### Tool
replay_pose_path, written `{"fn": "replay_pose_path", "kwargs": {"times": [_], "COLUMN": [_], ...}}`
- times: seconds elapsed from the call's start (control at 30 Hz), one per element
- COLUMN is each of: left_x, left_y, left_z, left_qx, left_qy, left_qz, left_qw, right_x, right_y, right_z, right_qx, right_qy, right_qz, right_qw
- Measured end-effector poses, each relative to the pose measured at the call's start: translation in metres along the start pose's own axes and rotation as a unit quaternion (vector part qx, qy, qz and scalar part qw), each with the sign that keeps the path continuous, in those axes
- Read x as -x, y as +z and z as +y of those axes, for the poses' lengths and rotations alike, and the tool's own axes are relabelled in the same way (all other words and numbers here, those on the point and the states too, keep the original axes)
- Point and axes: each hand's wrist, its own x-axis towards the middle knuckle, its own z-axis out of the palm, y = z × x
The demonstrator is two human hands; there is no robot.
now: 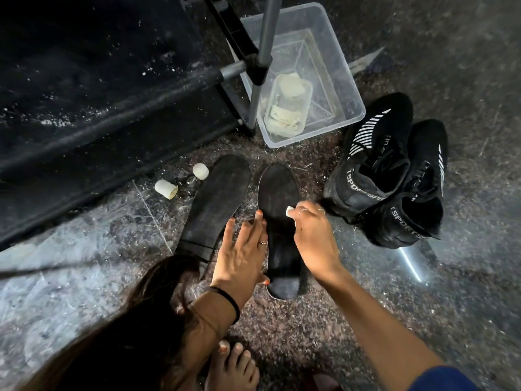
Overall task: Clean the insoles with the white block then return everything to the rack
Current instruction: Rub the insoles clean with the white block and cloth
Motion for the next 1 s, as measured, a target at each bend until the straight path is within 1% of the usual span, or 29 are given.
{"fn": "replay_pose_path", "kwargs": {"times": [0.17,0.33,0.43,0.5,0.57,0.63,0.73,0.83,0.87,1.0], "left_x": [0.000,0.001,0.000,0.000,0.000,0.000,0.001,0.002,0.002,0.002], "left_y": [-0.001,-0.001,-0.003,-0.003,-0.003,-0.002,-0.003,-0.005,-0.005,-0.004], "left_z": [-0.001,-0.001,-0.001,-0.001,0.000,0.001,0.001,0.000,0.000,-0.002], "left_qx": [0.003,0.000,-0.005,-0.005,0.000,0.000,-0.012,-0.023,-0.028,-0.038], "left_qy": [0.002,0.005,0.009,0.008,0.001,-0.003,0.002,0.007,0.009,0.013], "left_qz": [-0.001,-0.001,-0.006,-0.003,0.000,-0.001,-0.001,0.000,-0.001,0.001], "left_qw": [1.000,1.000,1.000,1.000,1.000,1.000,1.000,1.000,1.000,0.999], "right_x": [-0.051,-0.081,-0.081,-0.071,-0.050,-0.024,0.020,0.058,0.069,0.095], "right_y": [-0.017,-0.030,-0.027,-0.025,-0.023,-0.018,-0.008,-0.008,-0.010,-0.005], "right_z": [-0.013,-0.031,-0.025,-0.016,-0.008,0.002,0.013,0.015,0.014,0.019], "right_qx": [0.019,0.029,0.048,0.052,0.057,0.050,0.029,-0.034,-0.053,-0.016], "right_qy": [0.000,-0.040,-0.045,-0.046,-0.054,-0.041,-0.021,-0.011,-0.017,-0.053], "right_qz": [0.029,0.002,-0.018,-0.030,-0.011,0.005,-0.043,-0.078,-0.103,-0.148], "right_qw": [0.999,0.999,0.998,0.997,0.997,0.998,0.998,0.996,0.993,0.987]}}
